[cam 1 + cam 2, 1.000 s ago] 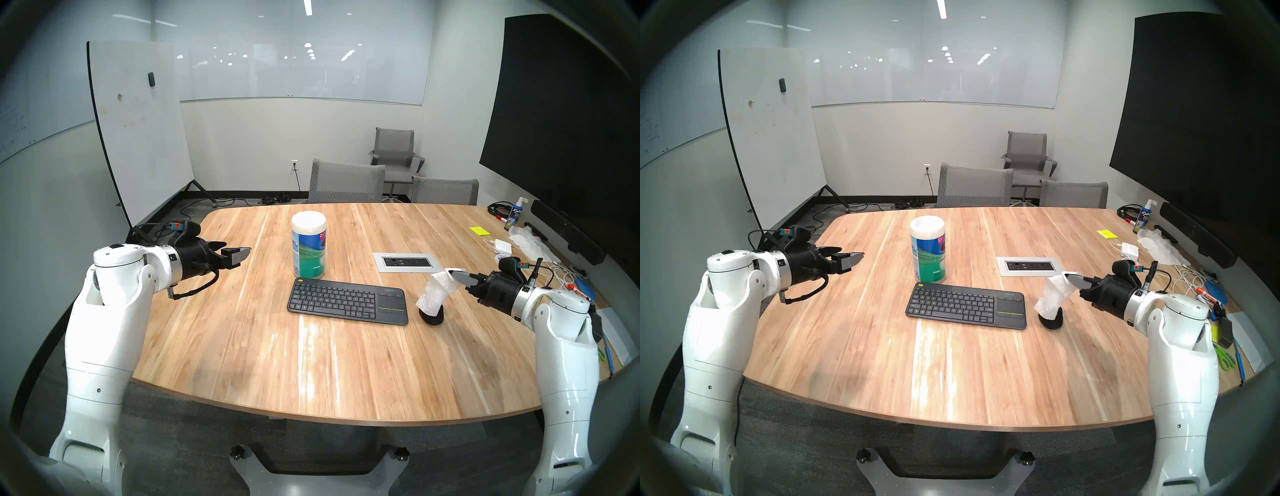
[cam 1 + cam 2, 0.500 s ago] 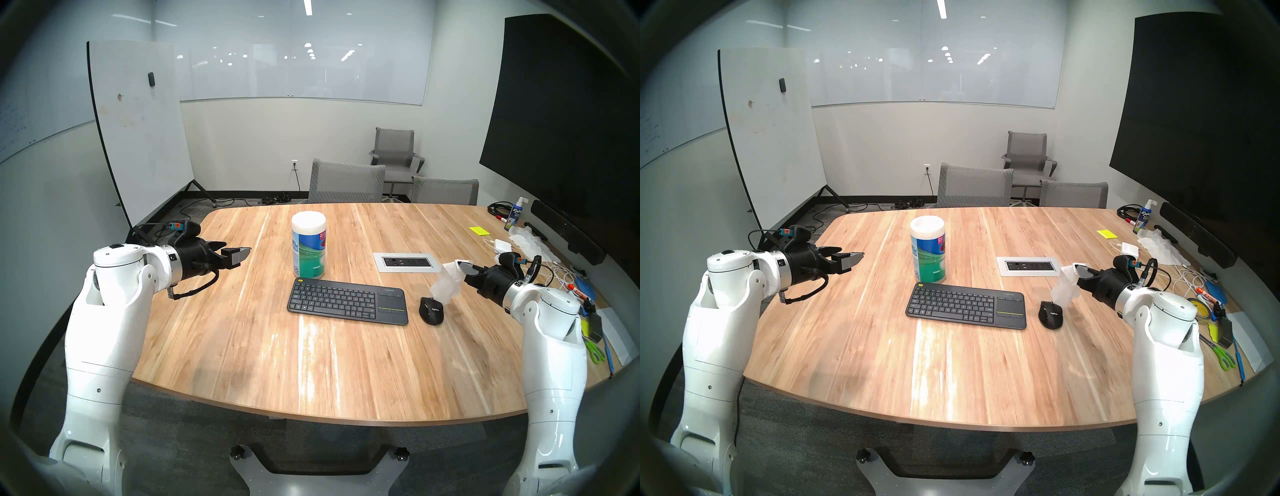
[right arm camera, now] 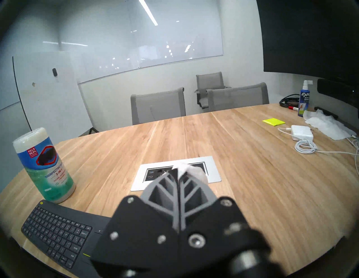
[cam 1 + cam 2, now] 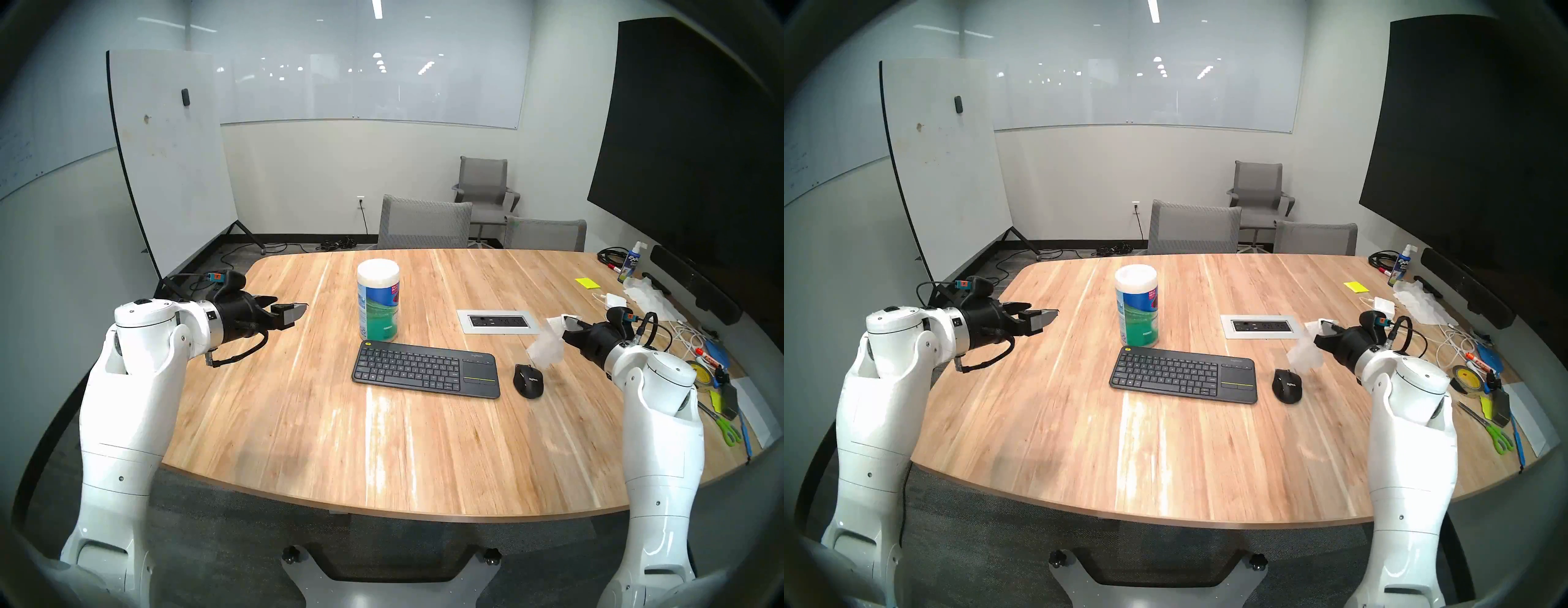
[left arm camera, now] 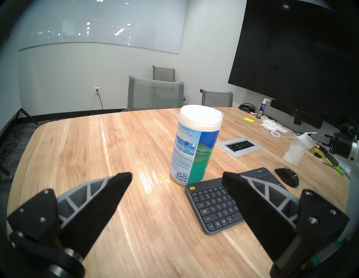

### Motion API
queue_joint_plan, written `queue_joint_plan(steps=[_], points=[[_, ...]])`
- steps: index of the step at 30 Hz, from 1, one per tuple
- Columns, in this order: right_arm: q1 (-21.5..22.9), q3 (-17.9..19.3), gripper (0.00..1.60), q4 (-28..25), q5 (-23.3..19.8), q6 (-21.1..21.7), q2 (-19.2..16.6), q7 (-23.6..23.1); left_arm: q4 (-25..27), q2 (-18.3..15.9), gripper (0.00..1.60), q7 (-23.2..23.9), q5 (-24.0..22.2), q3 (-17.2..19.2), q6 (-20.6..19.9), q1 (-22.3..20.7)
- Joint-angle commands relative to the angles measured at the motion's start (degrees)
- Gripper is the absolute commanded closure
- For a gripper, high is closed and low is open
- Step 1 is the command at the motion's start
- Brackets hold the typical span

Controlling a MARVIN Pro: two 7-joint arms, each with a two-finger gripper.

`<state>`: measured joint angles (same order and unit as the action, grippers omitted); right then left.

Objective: Wipe the keyboards and mice with a disinfecting wipe, then set the wipe down

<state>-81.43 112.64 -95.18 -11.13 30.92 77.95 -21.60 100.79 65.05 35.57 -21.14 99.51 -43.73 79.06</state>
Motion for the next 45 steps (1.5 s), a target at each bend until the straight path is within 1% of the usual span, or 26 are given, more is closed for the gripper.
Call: queue_joint_plan(steps=[1,3,8,13,42,43,45], points=[[3.0,0.1,1.6,0.6,1.0,-2.9,1.4,3.3,1.4,0.1,0.0,-0.1,-0.1,0.2,0.2,-0.7],[3.5,0.2,1.6,1.0,1.3,-2.6,1.6,4.3,1.4,0.1,0.0,-0.1,-0.1,0.2,0.2,-0.7],[4.5,0.3,1.6,2.2,1.4,-2.6,1.5,4.7,1.4,0.1,0.0,-0.1,-0.1,0.2,0.2,-0.7],[5.0,0.4,1.6,2.8,1.1,-0.9,0.9,3.7,1.4,0.1,0.0,-0.1,-0.1,0.2,0.2,-0.7],[5.1,0.6,1.6,3.0,1.4,-0.8,1.0,3.1,1.4,0.1,0.0,-0.1,-0.1,0.2,0.2,-0.7],[4.9,0.7,1.6,2.6,0.9,1.5,0.7,2.4,1.4,0.1,0.0,-0.1,-0.1,0.2,0.2,-0.7],[4.9,0.7,1.6,2.6,0.9,1.5,0.7,2.3,1.4,0.1,0.0,-0.1,-0.1,0.2,0.2,-0.7]])
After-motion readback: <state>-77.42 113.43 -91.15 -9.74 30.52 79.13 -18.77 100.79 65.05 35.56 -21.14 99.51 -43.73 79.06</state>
